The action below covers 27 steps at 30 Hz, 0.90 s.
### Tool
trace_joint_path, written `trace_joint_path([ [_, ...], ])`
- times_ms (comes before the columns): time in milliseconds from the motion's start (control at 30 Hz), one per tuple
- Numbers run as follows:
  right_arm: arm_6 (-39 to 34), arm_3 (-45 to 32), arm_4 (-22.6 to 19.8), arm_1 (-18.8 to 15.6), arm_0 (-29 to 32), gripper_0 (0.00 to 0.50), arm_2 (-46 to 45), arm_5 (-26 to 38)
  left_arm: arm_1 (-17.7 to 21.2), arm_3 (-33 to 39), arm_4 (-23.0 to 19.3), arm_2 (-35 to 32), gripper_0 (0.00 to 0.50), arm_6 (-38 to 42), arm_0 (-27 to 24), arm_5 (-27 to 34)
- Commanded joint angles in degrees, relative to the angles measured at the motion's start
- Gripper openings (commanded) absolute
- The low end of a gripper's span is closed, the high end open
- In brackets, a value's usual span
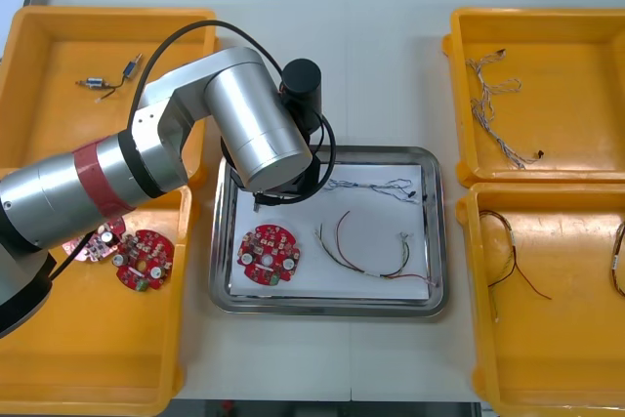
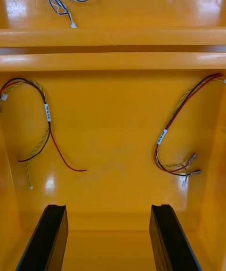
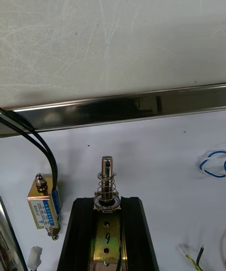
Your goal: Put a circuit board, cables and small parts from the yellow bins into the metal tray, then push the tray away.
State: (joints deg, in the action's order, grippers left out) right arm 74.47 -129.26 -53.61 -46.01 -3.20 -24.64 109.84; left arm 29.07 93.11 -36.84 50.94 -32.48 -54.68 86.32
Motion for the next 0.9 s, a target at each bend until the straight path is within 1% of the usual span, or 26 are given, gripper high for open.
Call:
trace_joint_path([
  [33, -1.96, -1.78, -0.71, -1.37, 0.82, 0.500, -1.82, 0.16, -1.47, 0.58, 0.55, 0.65, 0.000, 3.74, 0.98, -0.71],
  [433, -1.87, -1.78, -0.71, -1.37, 0.82, 0.500, -1.64, 0.16, -1.47, 0.76, -0.33, 0.65, 0.001, 5.85, 0.98, -1.15],
  [500, -1.96, -1.78, -0.79, -1.37, 0.82, 0.500, -1.64, 0.16, -1.47, 0.76, -0.42, 0.65, 0.024, 6.12, 0.98, -1.15],
  [567, -1.79, -1.78, -0.71, -1.37, 0.82, 0.500, -1.56, 0.16, -1.47, 0.76, -0.42, 0.65, 0.235, 6.38, 0.98, -1.15],
  [600, -1.79, -1.78, -0.71, -1.37, 0.82, 0.500, -1.56, 0.16, -1.47, 0.76, -0.42, 0.65, 0.235, 6.38, 0.98, -1.15],
  [633, -1.79, -1.78, -0.71, -1.37, 0.91, 0.500, -1.56, 0.16, -1.47, 0.67, -0.33, 0.65, 0.391, 6.47, 0.98, -1.15],
  [667, -1.79, -1.78, -0.79, -1.37, 0.82, 0.500, -1.56, 0.16, -1.47, 0.76, -0.42, 0.65, 0.500, 6.56, 1.06, -1.24],
  [900, -1.79, -1.78, -0.88, -1.37, 0.91, 0.500, -1.56, 0.16, -1.29, 0.84, -0.33, 0.65, 0.500, 7.17, 0.98, -1.85],
])
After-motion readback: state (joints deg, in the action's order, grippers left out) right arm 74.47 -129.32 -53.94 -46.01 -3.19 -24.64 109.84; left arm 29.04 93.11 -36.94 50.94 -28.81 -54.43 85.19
